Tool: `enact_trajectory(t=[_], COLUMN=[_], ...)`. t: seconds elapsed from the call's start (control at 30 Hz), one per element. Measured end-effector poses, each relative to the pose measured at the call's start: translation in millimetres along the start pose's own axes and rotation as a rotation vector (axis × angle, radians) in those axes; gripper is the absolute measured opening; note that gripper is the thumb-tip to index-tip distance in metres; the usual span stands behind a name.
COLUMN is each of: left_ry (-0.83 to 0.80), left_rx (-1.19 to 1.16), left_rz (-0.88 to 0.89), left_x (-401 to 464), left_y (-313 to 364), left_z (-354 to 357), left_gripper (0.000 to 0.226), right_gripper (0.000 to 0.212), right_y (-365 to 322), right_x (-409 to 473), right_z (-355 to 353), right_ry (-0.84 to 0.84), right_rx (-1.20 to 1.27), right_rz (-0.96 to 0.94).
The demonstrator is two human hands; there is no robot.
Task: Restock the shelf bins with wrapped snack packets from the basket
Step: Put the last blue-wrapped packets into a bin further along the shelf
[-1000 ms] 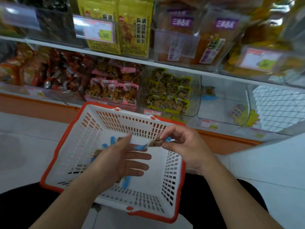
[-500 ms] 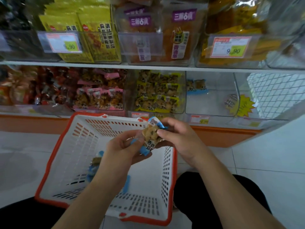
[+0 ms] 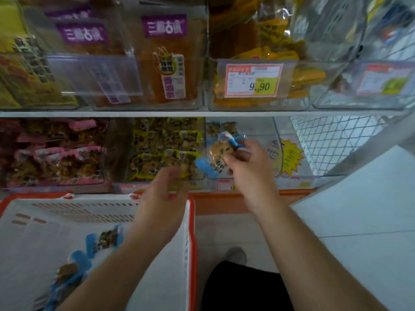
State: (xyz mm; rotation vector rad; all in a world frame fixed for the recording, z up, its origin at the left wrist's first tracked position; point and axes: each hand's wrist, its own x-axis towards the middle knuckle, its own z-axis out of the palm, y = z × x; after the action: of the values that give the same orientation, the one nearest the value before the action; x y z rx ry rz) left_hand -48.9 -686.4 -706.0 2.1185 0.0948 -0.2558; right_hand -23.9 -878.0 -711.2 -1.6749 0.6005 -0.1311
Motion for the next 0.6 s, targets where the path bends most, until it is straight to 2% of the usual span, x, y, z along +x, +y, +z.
enact_trajectory(t=[0.07, 0.13, 0.23, 0.37, 0.53, 0.6], left_ry=[-0.015, -0.098, -0.162, -0.16, -0.174, -0.172], left_rx=[0.431, 0.604, 0.683, 0.711, 0.762, 0.766], left_rz=[0.11, 0.089, 0.137, 0.151, 0.149, 0.148], left_x=[13.6, 21.1, 22.5, 24.9, 26.8, 26.1], left_y=[-13.7, -28.9, -44.2, -47.7, -49.1, -47.5], left_z=[5.7, 13.1, 20.8, 21.4, 22.8, 22.9], left_gripper=[0.05, 0.064, 0.074, 0.077, 0.078, 0.078], right_gripper=[0.021, 0.004, 0.012, 0.028, 0.018, 0.023], right_y=[1.1, 10.9, 34.4, 48.1, 63.6, 65.2], right_x=[45.6, 91.3, 145.1, 171.6, 176.5, 174.0], right_z=[-9.1, -9.5, 8.5, 39.1, 45.3, 44.2], right_ry=[0.085, 0.064, -0.026, -0.087, -0.063, -0.04], right_rx=[-0.156, -0.323, -0.453, -0.58, -0.717, -0.75], right_rz=[0.003, 0.062, 0.139, 0.108, 0.074, 0.063])
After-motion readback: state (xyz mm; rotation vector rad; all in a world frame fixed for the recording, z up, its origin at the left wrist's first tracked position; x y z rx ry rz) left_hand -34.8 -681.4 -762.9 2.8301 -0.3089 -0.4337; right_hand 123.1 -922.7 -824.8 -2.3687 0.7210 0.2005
